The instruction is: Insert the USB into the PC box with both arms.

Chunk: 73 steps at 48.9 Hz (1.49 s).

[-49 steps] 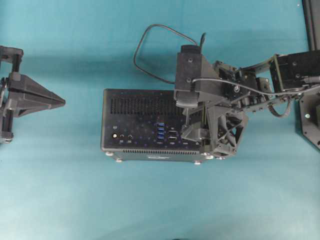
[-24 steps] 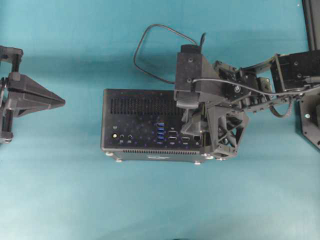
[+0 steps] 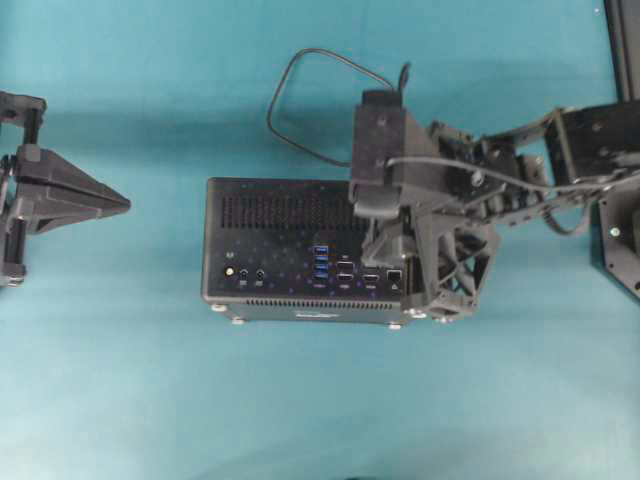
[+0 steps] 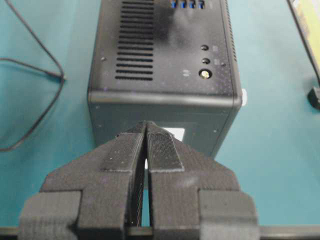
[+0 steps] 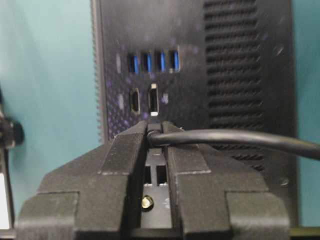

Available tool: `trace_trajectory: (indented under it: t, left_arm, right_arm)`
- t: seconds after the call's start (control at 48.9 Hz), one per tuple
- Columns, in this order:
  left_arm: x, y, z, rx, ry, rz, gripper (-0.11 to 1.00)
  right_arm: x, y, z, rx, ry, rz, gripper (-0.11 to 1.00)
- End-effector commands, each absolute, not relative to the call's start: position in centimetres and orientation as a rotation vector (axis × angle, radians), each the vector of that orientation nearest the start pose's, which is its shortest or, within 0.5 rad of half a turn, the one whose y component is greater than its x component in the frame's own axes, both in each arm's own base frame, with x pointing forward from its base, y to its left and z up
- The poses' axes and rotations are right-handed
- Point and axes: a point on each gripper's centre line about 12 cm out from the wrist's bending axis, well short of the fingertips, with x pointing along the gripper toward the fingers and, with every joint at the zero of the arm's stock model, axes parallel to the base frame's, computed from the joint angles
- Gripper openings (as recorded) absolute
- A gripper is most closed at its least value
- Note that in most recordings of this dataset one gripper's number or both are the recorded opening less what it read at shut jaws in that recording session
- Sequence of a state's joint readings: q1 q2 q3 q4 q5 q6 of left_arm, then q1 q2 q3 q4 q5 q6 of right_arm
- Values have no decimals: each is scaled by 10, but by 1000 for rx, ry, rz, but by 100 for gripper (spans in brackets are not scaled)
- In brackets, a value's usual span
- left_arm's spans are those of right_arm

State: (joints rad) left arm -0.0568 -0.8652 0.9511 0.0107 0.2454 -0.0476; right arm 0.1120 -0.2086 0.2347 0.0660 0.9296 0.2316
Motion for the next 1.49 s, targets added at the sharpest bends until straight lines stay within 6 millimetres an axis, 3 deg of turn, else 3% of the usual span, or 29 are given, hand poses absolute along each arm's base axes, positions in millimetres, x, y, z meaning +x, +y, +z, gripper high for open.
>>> trace_trajectory:
  t: [0.0, 0.123, 0.511, 1.472]
  left_arm:
    - [222, -12, 307, -27, 317, -47, 0]
    - [222, -12, 307, -27, 317, -47, 0]
    - [222, -13, 306, -27, 318, -49, 0]
    - [222, -12, 304, -27, 318, -47, 0]
  right_arm:
    - [362, 44, 357, 212, 892, 16, 13]
    - [371, 41, 359, 173, 871, -3, 13]
    - [396, 43, 337, 96, 866, -21, 12]
    - [397, 52, 317, 54, 962, -20, 12]
